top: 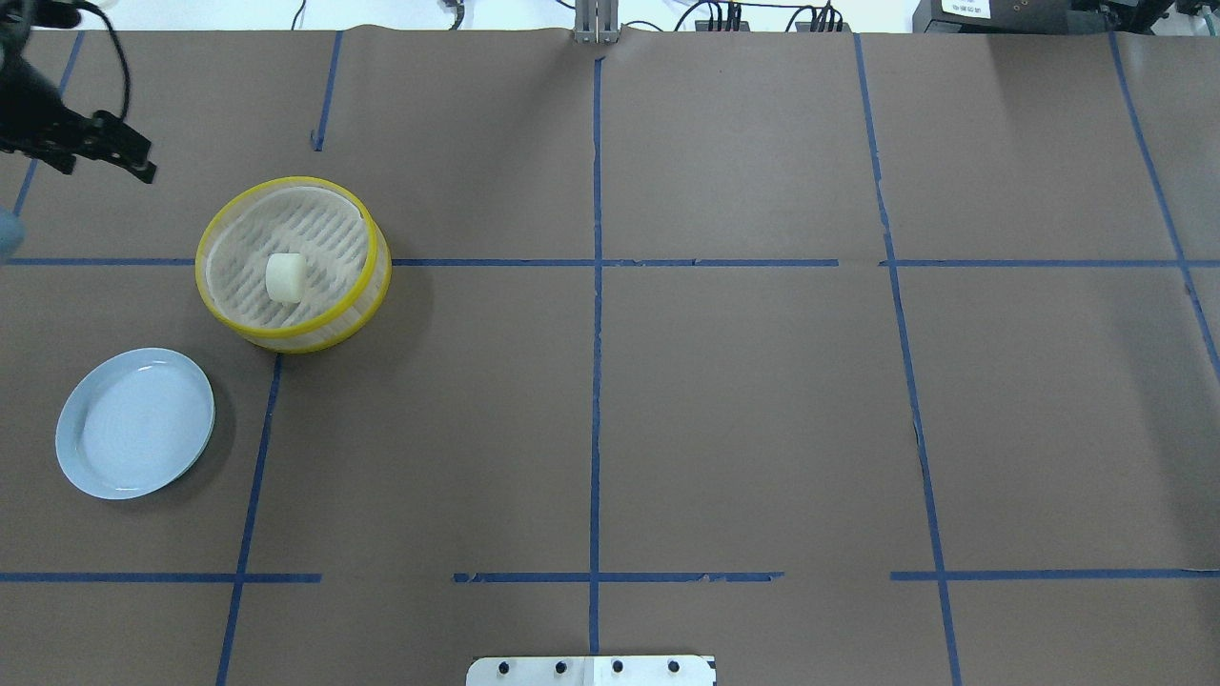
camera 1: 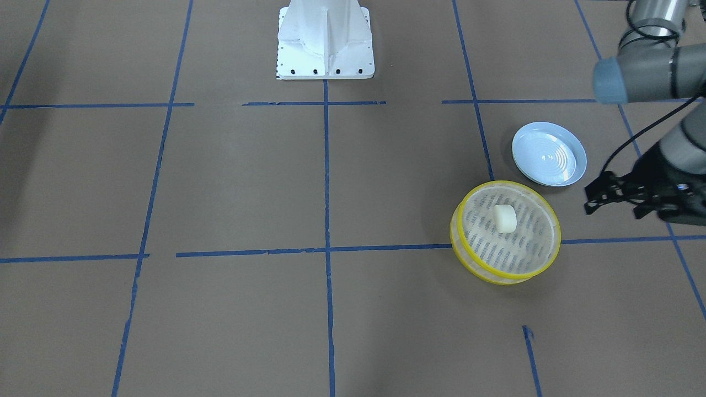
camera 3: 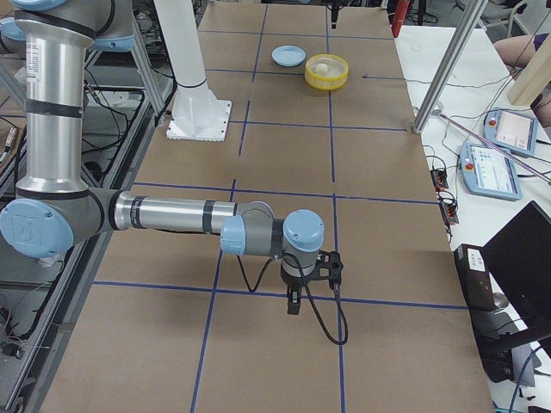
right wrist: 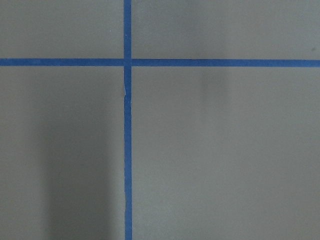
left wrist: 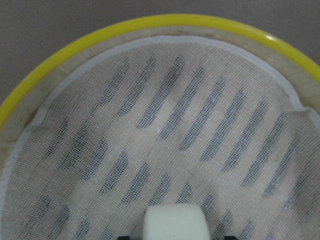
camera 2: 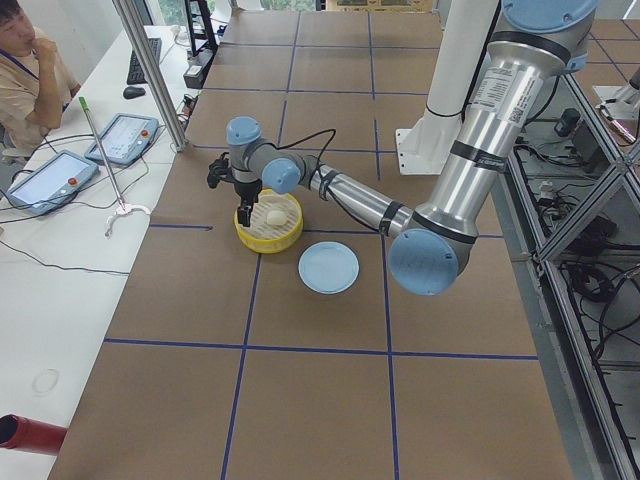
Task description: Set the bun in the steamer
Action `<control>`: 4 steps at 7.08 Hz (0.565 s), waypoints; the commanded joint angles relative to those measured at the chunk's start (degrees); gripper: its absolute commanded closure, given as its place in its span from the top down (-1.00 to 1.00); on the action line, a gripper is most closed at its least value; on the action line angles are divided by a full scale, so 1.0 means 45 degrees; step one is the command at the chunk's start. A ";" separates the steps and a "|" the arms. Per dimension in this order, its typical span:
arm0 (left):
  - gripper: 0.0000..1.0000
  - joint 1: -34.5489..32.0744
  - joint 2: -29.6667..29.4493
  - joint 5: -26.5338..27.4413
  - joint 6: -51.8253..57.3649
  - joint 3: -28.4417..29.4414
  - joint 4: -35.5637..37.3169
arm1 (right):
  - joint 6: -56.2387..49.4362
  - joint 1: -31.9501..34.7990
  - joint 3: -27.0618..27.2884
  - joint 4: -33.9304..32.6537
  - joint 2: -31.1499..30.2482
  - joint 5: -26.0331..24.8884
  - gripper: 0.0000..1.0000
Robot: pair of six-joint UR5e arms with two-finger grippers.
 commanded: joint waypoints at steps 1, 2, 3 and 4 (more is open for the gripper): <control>0.98 -0.2535 0.1686 -0.0604 0.3459 0.0062 0.0164 | 0.0000 0.0000 0.0000 0.0000 0.0000 0.0000 1.00; 0.98 -0.3609 0.1847 -0.0585 0.5096 0.0624 0.0260 | 0.0000 0.0000 0.0000 0.0000 0.0000 0.0000 1.00; 0.98 -0.4355 0.1867 -0.0565 0.6331 0.1133 0.0958 | 0.0000 0.0000 0.0000 0.0000 0.0000 0.0000 1.00; 0.98 -0.5290 0.1848 -0.0565 0.7484 0.1602 0.1506 | 0.0000 0.0000 0.0000 0.0000 0.0000 0.0000 1.00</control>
